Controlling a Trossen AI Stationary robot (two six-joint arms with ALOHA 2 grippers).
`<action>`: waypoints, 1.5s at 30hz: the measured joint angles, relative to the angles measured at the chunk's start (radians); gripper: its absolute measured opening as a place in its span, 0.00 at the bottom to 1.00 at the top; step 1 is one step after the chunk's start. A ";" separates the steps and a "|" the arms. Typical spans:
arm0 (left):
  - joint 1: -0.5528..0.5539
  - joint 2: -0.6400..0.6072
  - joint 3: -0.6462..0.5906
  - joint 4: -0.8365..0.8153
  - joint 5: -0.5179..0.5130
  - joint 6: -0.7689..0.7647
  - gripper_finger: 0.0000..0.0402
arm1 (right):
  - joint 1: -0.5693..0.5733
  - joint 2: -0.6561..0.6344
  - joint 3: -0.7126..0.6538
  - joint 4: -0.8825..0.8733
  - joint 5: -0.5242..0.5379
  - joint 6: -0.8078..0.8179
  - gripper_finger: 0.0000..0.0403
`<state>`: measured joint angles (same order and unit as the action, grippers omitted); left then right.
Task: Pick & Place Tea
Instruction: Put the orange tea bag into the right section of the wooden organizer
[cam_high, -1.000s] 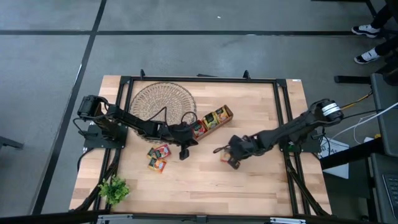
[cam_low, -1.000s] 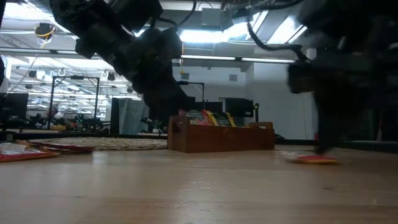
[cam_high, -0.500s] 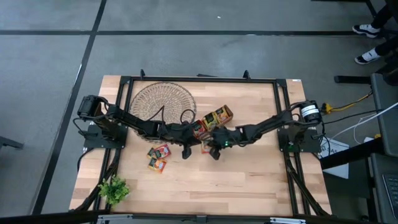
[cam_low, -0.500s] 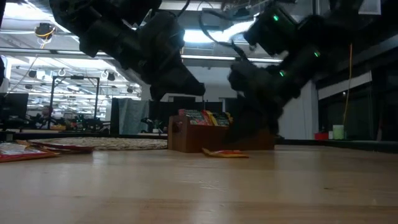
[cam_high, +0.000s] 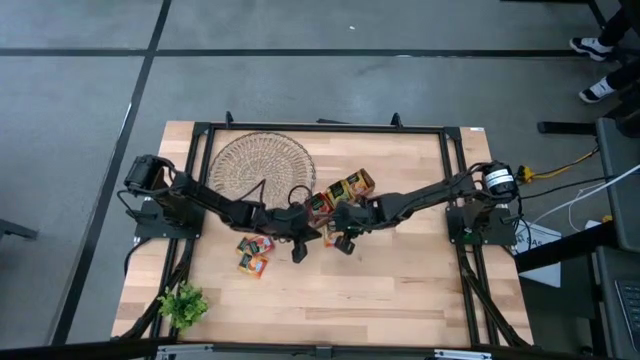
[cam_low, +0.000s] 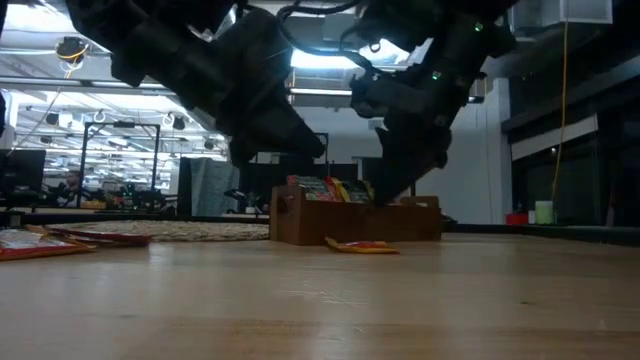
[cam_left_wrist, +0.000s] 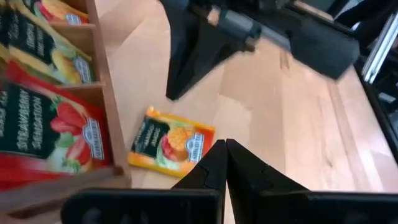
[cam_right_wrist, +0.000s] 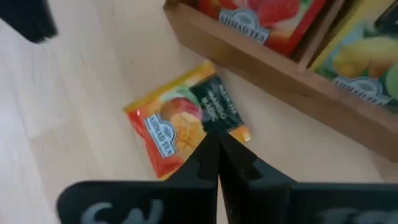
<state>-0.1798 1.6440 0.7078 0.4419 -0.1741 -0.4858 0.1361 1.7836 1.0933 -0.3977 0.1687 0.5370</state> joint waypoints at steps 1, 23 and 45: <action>-0.005 0.000 -0.001 -0.004 0.000 0.000 0.01 | 0.002 0.000 0.000 -0.003 -0.008 0.001 0.01; -0.062 0.000 0.000 -0.084 -0.026 -0.008 0.01 | 0.115 0.177 -0.031 0.314 -0.052 0.283 0.01; -0.185 0.005 0.000 -0.113 0.200 -0.092 0.01 | 0.142 0.106 0.188 0.113 -0.147 -0.049 0.01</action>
<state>-0.3643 1.6486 0.7078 0.3292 0.0254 -0.5782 0.2777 1.8891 1.2818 -0.2847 0.0220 0.4877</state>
